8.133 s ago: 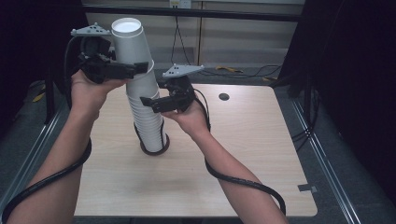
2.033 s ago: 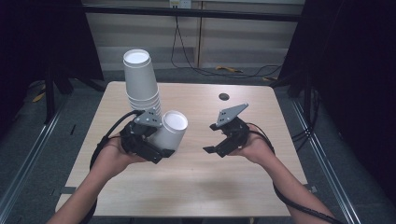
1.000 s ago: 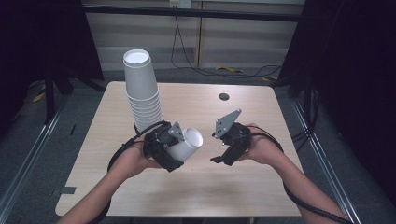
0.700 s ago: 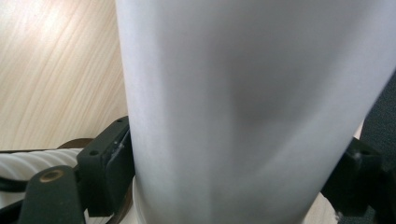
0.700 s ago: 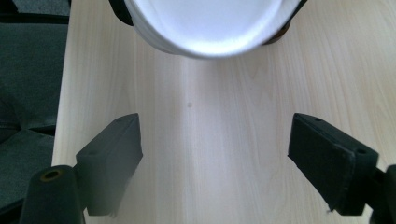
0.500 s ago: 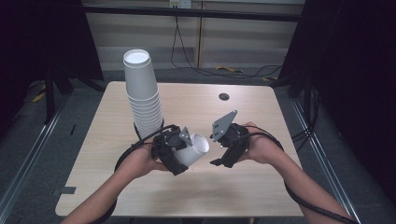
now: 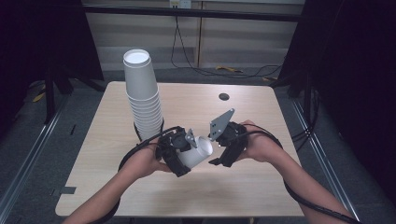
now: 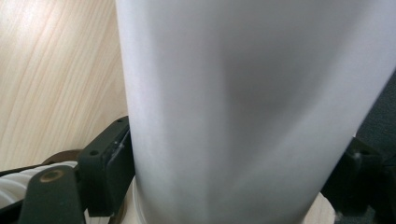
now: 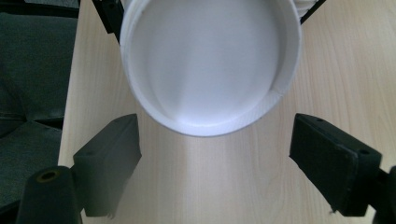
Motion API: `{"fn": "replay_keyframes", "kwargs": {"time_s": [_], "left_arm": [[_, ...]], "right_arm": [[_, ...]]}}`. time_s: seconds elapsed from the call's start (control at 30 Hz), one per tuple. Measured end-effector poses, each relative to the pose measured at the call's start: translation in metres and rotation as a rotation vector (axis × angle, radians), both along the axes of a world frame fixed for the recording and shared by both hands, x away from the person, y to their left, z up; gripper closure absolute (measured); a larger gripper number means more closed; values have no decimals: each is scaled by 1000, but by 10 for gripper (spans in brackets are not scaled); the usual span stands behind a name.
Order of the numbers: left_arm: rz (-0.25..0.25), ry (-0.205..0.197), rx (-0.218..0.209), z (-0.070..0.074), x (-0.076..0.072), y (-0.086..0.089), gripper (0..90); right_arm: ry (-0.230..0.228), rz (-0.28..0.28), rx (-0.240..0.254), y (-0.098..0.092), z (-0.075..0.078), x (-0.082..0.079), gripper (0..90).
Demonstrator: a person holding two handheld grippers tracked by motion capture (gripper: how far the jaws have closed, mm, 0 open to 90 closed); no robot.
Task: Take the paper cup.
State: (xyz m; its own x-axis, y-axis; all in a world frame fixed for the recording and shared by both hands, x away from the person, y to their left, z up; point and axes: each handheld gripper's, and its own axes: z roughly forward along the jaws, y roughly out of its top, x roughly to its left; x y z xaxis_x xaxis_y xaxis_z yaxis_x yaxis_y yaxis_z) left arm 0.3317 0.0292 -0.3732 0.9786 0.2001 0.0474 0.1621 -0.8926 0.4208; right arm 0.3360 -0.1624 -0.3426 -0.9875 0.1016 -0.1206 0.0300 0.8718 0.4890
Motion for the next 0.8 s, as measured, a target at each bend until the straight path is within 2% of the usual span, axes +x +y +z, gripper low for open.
{"fn": "replay_keyframes", "kwargs": {"time_s": [0.27, 0.67, 0.8], "left_arm": [[-3, 2, 7, -1, 0, -3, 173], [-18, 7, 10, -4, -1, -11, 173], [-22, 9, 5, -5, -1, -14, 173]], "right_arm": [[1, 13, -12, 4, -1, -1, 157], [9, 25, 12, 7, 0, -1, 156], [16, 27, 6, 10, -1, -2, 155]]}}
